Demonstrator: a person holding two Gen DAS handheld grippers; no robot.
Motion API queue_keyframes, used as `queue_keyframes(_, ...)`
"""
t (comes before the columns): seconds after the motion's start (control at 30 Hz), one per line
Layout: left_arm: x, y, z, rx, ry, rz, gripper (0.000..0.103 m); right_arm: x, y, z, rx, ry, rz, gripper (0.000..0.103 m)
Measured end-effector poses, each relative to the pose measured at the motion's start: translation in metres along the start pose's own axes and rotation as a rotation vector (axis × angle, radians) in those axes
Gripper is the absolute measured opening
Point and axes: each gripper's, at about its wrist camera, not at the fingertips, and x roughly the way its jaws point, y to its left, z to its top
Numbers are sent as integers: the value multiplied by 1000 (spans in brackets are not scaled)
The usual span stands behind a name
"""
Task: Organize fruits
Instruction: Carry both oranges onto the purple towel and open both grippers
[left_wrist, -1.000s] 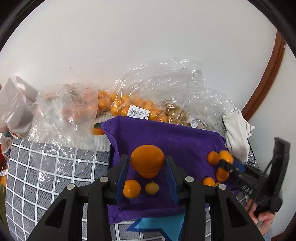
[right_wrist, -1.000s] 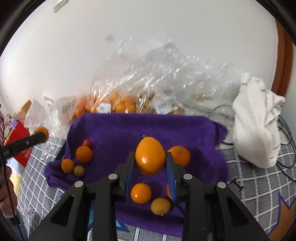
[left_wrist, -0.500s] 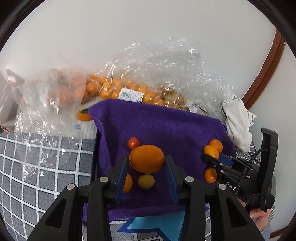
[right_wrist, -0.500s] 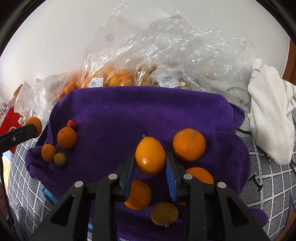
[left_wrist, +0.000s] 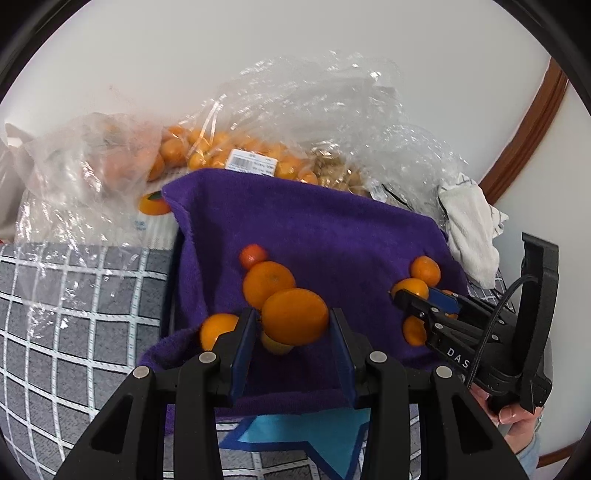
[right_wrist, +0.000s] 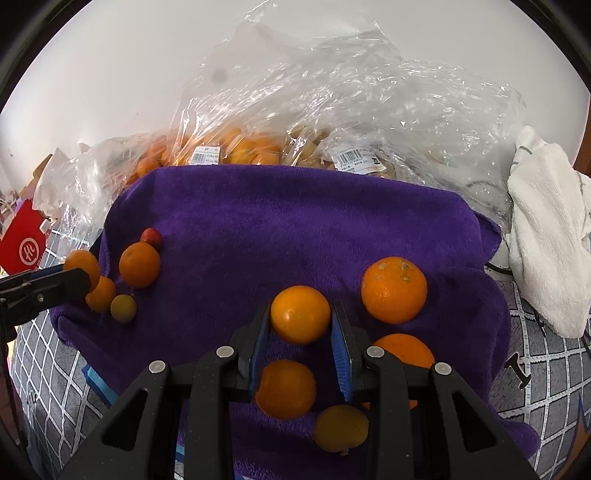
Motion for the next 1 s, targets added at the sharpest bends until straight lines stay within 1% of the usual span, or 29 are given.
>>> queue_keyframes(0.07, 4, -4, -2, 6, 8, -8, 38, -1, -2, 0, 6, 3, 3, 34)
queue_keyframes(0.17, 12, -10, -5, 10, 25, -14, 38, -5, -3, -1, 6, 6, 13, 42)
queue_keyframes(0.2, 15, -11, -6, 6, 30, -19, 38, -7, -4, -2, 7, 3, 10, 42)
queue_keyframes(0.33, 23, -16, -9, 3, 47, -29, 38, -16, -10, -3, 24, -3, 9, 42)
queue_keyframes(0.5, 28, -25, -10, 27, 53, -21, 38, -41, -22, -5, 57, -53, 3, 42)
queue_keyframes(0.63, 33, -30, -12, 38, 65, -12, 38, -53, -33, -8, 83, -71, -12, 42)
queue_keyframes(0.8, 37, -33, -17, 45, 75, 18, 38, -61, -41, -13, 105, -71, -26, 42)
queue_keyframes(0.9, 38, -35, -19, 41, 83, 29, 38, -62, -40, -18, 105, -58, -36, 42)
queue_keyframes(1.0, 39, -36, -22, 46, 90, 58, 38, -63, -38, -24, 104, -46, -45, 42)
